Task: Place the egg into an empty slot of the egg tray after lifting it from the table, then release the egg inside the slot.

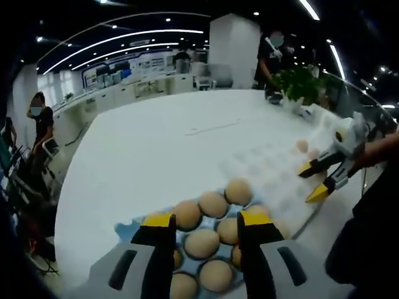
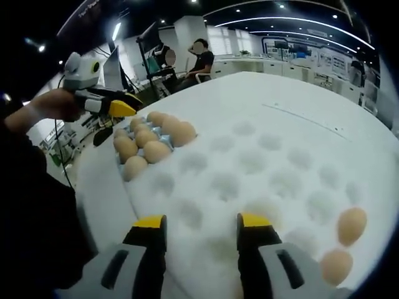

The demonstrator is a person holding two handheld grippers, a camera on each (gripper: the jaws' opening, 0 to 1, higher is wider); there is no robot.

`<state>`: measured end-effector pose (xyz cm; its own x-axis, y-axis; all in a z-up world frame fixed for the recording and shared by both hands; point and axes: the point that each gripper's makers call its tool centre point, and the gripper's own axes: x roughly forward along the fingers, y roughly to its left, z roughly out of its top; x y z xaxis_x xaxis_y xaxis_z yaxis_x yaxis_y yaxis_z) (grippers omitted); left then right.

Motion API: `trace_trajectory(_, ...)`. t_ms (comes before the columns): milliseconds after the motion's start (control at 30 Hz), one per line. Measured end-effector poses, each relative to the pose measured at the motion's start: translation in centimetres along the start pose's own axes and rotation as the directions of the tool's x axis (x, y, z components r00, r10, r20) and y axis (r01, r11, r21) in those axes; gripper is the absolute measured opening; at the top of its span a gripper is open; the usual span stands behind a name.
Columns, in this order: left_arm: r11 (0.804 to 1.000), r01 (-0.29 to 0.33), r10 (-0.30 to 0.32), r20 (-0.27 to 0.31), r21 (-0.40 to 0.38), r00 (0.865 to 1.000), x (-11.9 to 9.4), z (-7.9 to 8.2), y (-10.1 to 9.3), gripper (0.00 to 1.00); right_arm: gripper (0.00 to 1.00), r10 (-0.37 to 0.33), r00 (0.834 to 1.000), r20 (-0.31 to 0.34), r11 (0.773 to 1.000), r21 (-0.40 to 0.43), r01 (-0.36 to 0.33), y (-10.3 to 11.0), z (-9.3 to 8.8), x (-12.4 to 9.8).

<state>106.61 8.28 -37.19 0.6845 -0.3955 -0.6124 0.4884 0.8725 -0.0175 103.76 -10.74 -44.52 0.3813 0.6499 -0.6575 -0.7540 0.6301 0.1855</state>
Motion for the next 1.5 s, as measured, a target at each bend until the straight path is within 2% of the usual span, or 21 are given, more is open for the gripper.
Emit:
trace_trajectory(100, 0.996, 0.033, -0.031, -0.026, 0.079, 0.999, 0.6, -0.4, -1.8, 0.41, 0.46, -0.001, 1.000, 0.001, 1.000, 0.001, 0.001, 0.0, 0.0, 0.0)
trace_trajectory(267, 0.994, 0.043, -0.037, -0.060, 0.096, 0.998, 1.6, -1.3, -3.1, 0.49, 0.47, 0.003, 1.000, -0.001, 1.000, -0.006, -0.003, 0.0, 0.0, 0.1)
trace_trajectory(433, 0.989, 0.063, -0.052, -0.078, 0.134, 0.996, 2.1, -1.7, -4.5, 0.51, 0.47, 0.009, 1.000, -0.008, 1.000, -0.025, -0.009, 0.1, 0.0, 0.1)
trace_trajectory(600, 0.971, 0.042, -0.008, -0.142, 0.237, 0.990, 2.5, -3.0, -5.2, 0.56, 0.47, 0.009, 1.000, -0.011, 1.000, -0.018, -0.009, 0.0, 0.0, 0.1)
trace_trajectory(633, 0.974, 0.044, -0.017, -0.122, 0.221, 0.992, 2.8, -2.7, -5.4, 0.58, 0.47, 0.009, 1.000, -0.010, 1.000, -0.018, -0.009, 0.0, 0.0, 0.1)
trace_trajectory(700, 0.971, 0.054, -0.020, -0.143, 0.234, 0.989, 3.1, -3.0, -5.9, 0.61, 0.47, 0.006, 1.000, -0.006, 1.000, -0.020, -0.006, 0.1, 0.0, 0.1)
trace_trajectory(800, 0.967, 0.059, -0.024, -0.142, 0.249, 0.990, 3.3, -2.8, -6.7, 0.65, 0.47, 0.002, 1.000, 0.000, 1.000, -0.021, -0.002, 0.1, 0.0, 0.1)
trace_trajectory(867, 0.955, 0.076, -0.033, -0.152, 0.286, 0.988, 3.6, -2.9, -7.3, 0.66, 0.47, 0.002, 1.000, 0.002, 1.000, -0.021, -0.002, 0.1, 0.1, 0.1)
trace_trajectory(967, 0.923, 0.073, 0.001, -0.194, 0.377, 0.981, 3.9, -3.5, -7.2, 0.67, 0.47, 0.003, 1.000, 0.004, 1.000, -0.022, -0.003, 0.1, 0.1, 0.1)
trace_trajectory(1000, 0.918, 0.080, 0.000, -0.203, 0.387, 0.979, 4.0, -3.7, -7.3, 0.66, 0.47, 0.004, 1.000, 0.004, 1.000, -0.022, -0.004, 0.1, 0.1, 0.1)
trace_trajectory(1100, 0.924, 0.070, 0.005, -0.195, 0.376, 0.981, 4.2, -3.9, -7.3, 0.66, 0.48, 0.003, 1.000, 0.008, 1.000, -0.024, -0.003, 0.1, 0.1, 0.1)
trace_trajectory(1233, 0.913, 0.045, 0.022, -0.160, 0.405, 0.987, 4.2, -3.5, -6.5, 0.78, 0.48, 0.001, 1.000, 0.018, 1.000, -0.026, 0.000, 0.1, 0.1, 0.1)
trace_trajectory(1300, 0.915, 0.049, 0.020, -0.165, 0.401, 0.986, 4.2, -3.5, -6.4, 0.79, 0.48, 0.000, 1.000, 0.021, 1.000, -0.027, 0.001, 0.1, 0.1, 0.1)
trace_trajectory(1367, 0.900, 0.052, 0.025, -0.172, 0.433, 0.985, 4.3, -3.4, -6.7, 0.79, 0.48, 0.000, 1.000, 0.024, 1.000, -0.029, 0.001, 0.2, 0.1, 0.1)
trace_trajectory(1400, 0.874, 0.059, 0.027, -0.171, 0.482, 0.985, 4.3, -3.1, -6.9, 0.78, 0.48, 0.000, 1.000, 0.026, 1.000, -0.029, 0.001, 0.2, 0.1, 0.1)
trace_trajectory(1500, 0.839, 0.088, 0.019, -0.191, 0.537, 0.981, 4.4, -3.1, -7.9, 0.72, 0.48, 0.000, 0.999, 0.034, 1.000, -0.031, 0.001, 0.1, 0.1, 0.0)
